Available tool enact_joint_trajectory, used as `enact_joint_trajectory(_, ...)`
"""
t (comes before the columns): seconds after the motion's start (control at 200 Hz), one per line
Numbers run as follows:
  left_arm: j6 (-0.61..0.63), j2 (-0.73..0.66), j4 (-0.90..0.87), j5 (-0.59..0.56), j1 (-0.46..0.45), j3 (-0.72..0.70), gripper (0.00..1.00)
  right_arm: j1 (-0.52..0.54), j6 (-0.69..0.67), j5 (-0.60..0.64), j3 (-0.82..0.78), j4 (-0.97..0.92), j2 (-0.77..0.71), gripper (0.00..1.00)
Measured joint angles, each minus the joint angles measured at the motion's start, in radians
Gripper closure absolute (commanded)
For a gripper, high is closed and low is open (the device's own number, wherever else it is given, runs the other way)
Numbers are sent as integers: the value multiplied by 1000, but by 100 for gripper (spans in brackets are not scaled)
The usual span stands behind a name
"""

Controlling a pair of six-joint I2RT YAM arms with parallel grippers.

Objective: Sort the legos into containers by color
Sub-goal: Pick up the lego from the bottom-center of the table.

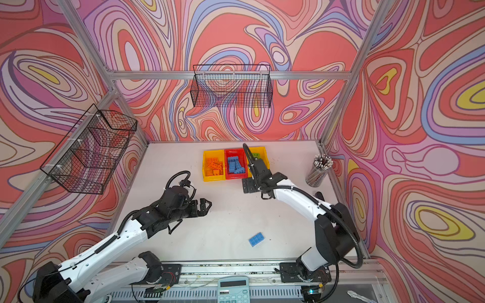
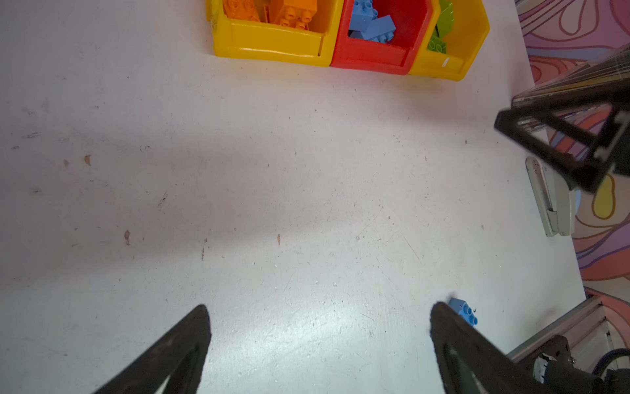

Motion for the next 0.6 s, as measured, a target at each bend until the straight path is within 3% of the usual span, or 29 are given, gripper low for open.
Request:
enact_joint_trajectory(0.27,0,-87,-34,-19,0,-87,0,259,184,44,-291,-102,-235,4)
enact_joint_trajectory(0.601,-13,-143,-76,-38,-6,-109,0,421,337,42,-436,-72,-280,6)
